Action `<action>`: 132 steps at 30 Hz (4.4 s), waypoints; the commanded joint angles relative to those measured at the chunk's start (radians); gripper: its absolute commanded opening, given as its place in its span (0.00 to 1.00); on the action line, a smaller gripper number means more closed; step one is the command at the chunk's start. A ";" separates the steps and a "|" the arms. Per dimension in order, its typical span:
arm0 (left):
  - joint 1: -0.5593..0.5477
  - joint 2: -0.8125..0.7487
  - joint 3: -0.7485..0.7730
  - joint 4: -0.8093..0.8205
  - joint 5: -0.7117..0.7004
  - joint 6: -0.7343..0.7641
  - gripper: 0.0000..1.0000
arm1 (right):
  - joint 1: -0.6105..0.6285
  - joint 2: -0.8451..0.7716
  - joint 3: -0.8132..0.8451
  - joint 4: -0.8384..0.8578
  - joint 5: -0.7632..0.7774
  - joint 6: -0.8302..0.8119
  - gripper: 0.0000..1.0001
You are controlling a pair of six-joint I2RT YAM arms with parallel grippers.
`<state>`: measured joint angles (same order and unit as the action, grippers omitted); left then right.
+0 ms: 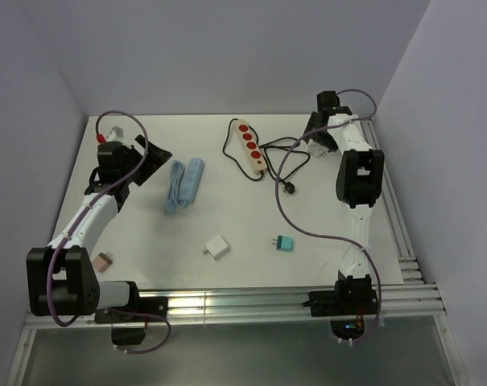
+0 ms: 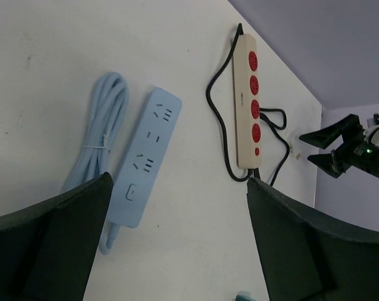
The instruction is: Insert the plug
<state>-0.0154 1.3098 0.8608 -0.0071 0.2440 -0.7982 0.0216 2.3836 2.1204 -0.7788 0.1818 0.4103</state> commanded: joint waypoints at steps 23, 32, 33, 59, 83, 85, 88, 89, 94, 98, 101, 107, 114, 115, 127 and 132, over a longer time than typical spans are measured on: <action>-0.087 0.051 0.089 0.053 0.067 0.022 0.91 | -0.014 0.100 0.110 -0.023 -0.027 -0.050 0.78; -0.092 0.026 0.103 -0.005 0.072 0.045 0.88 | -0.014 0.085 0.101 -0.025 -0.039 -0.030 0.62; -0.093 0.023 0.103 -0.023 0.074 0.042 0.88 | -0.014 0.077 0.102 -0.025 -0.041 -0.024 0.58; -0.320 -0.116 0.279 -0.271 0.106 0.028 0.83 | -0.014 -0.283 -0.189 0.099 -0.130 0.159 0.50; -0.330 -0.153 0.159 -0.214 0.103 0.045 0.85 | -0.014 0.008 0.015 0.018 -0.057 -0.054 0.76; -0.330 -0.149 0.158 -0.208 0.109 0.048 0.85 | -0.014 0.025 0.027 0.015 -0.056 -0.059 0.76; -0.330 -0.146 0.152 -0.202 0.110 0.050 0.85 | -0.014 0.055 0.067 -0.005 -0.061 -0.065 0.76; -0.330 -0.146 0.152 -0.203 0.109 0.050 0.85 | -0.014 0.061 0.081 -0.019 -0.064 -0.064 0.76; -0.330 -0.144 0.145 -0.197 0.098 0.054 0.85 | -0.014 0.080 0.070 -0.027 -0.048 -0.053 0.76; -0.330 -0.139 0.135 -0.182 0.103 0.051 0.86 | -0.014 0.089 0.064 -0.037 -0.027 -0.051 0.75; -0.330 -0.138 0.127 -0.171 0.104 0.045 0.86 | -0.014 0.089 0.061 -0.046 -0.033 -0.056 0.73; -0.330 -0.124 0.129 -0.168 0.107 0.044 0.86 | -0.014 0.045 -0.036 -0.010 -0.047 -0.062 0.72; -0.330 -0.115 0.136 -0.169 0.123 0.036 0.85 | -0.014 0.060 -0.017 -0.020 -0.067 -0.059 0.67; -0.330 -0.113 0.138 -0.174 0.124 0.037 0.84 | -0.014 0.057 -0.017 -0.017 -0.074 -0.059 0.66; -0.330 -0.110 0.192 -0.188 0.155 -0.010 0.81 | -0.014 -0.149 -0.049 0.091 -0.120 0.087 0.14; -0.331 -0.127 0.170 -0.172 0.166 -0.048 0.81 | -0.014 -0.211 -0.100 0.099 -0.163 0.139 0.01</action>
<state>-0.3420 1.2045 1.0058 -0.2218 0.3820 -0.8116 0.0093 2.2673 2.0415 -0.7193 0.0547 0.4927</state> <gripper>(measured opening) 0.815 0.693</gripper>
